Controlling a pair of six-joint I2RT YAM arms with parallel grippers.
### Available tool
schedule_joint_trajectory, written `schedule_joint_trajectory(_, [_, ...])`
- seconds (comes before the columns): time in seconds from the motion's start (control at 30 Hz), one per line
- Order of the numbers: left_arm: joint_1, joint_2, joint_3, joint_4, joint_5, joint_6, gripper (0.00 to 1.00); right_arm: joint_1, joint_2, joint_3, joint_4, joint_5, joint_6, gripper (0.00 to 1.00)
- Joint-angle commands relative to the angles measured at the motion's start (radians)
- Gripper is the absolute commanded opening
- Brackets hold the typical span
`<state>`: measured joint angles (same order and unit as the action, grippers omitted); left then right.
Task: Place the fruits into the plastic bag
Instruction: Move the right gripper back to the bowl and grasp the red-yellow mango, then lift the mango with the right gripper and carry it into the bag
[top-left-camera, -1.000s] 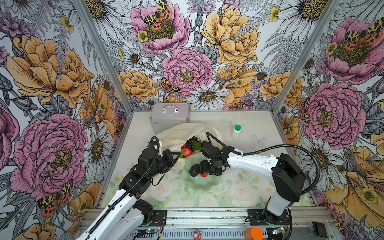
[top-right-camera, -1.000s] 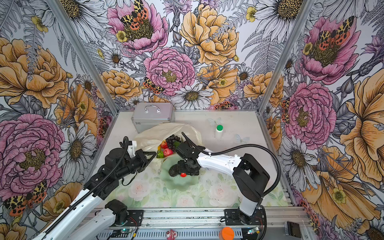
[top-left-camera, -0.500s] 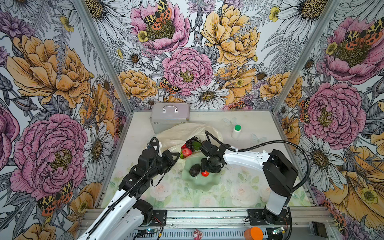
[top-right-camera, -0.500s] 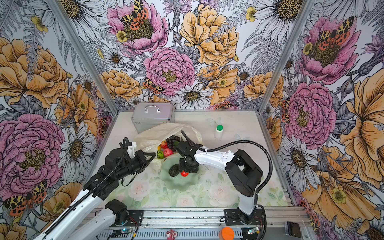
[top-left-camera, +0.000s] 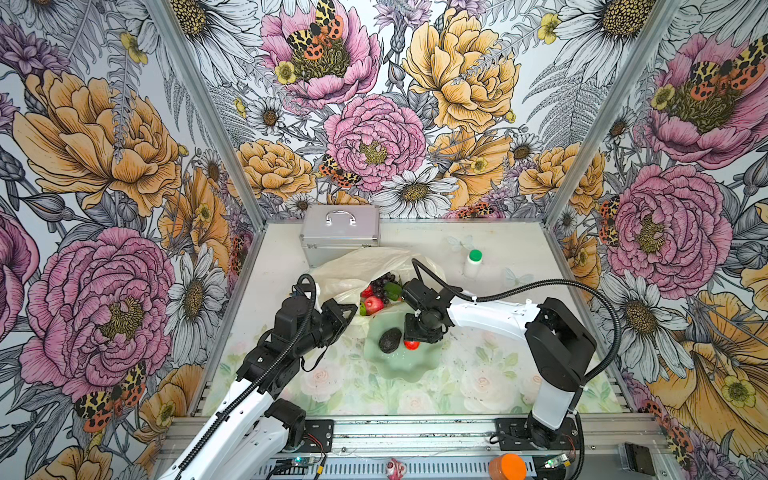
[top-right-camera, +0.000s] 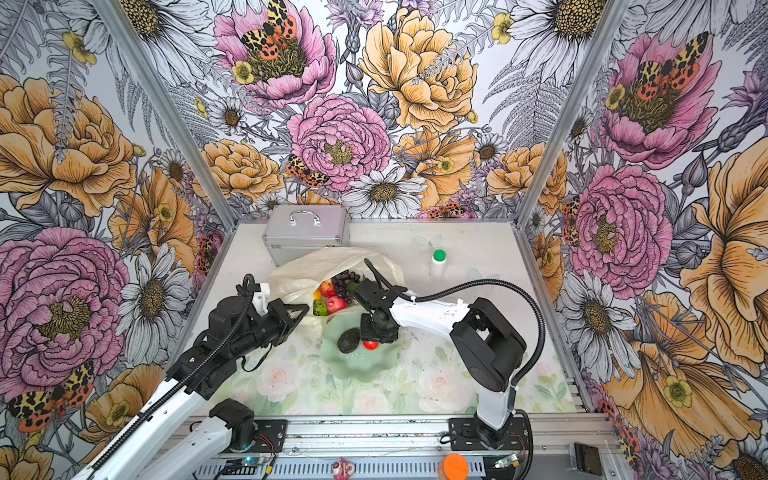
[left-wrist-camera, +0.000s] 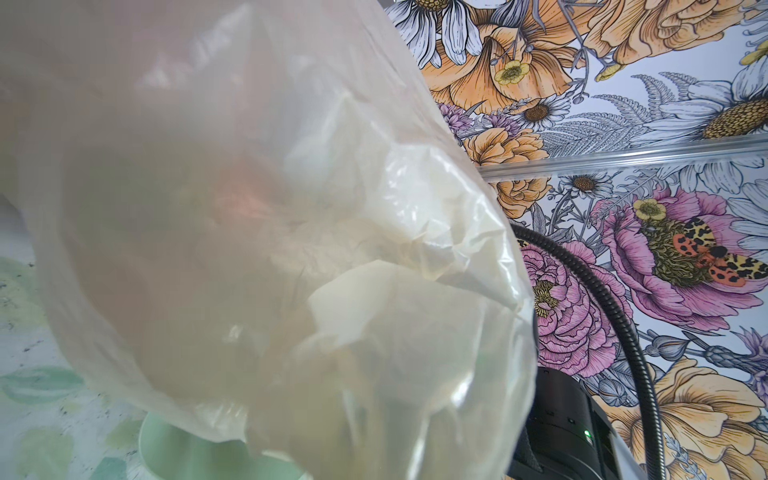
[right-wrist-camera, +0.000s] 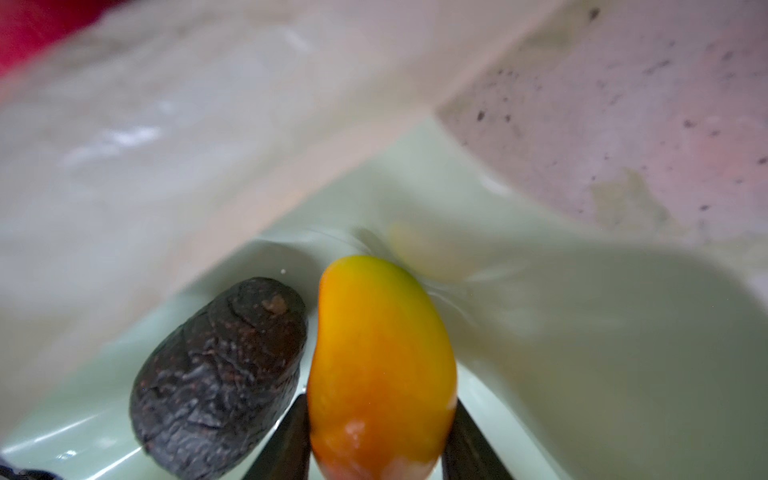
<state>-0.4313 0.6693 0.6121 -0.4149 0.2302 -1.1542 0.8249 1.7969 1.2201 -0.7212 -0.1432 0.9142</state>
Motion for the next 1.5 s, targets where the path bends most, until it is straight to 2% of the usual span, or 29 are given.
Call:
schedule_joint_trajectory(0.0, [0.01,-0.008,-0.017,0.003,0.02,0.002,0.0,-0.001,-0.084,-0.015,0.008,-0.004,-0.017,0.39])
schedule_joint_trajectory(0.5, [0.032,-0.018,-0.041,0.004,0.052,0.02,0.0,0.008,-0.448,-0.129,0.012,-0.152,-0.057,0.39])
schedule_joint_trajectory(0.73, [0.034,-0.015,-0.048,0.007,0.062,0.032,0.0,-0.007,-0.586,-0.085,0.013,-0.126,-0.045,0.4])
schedule_joint_trajectory(0.87, [0.038,-0.01,-0.041,0.014,0.068,0.033,0.0,-0.027,-0.542,-0.027,0.018,-0.12,-0.054,0.4])
schedule_joint_trajectory(1.2, [0.046,0.007,-0.032,0.037,0.074,0.033,0.0,-0.087,-0.303,0.172,0.025,-0.171,-0.11,0.4])
schedule_joint_trajectory(1.47, [0.05,0.018,-0.027,0.044,0.077,0.032,0.0,-0.092,-0.222,0.205,0.052,-0.197,-0.111,0.4])
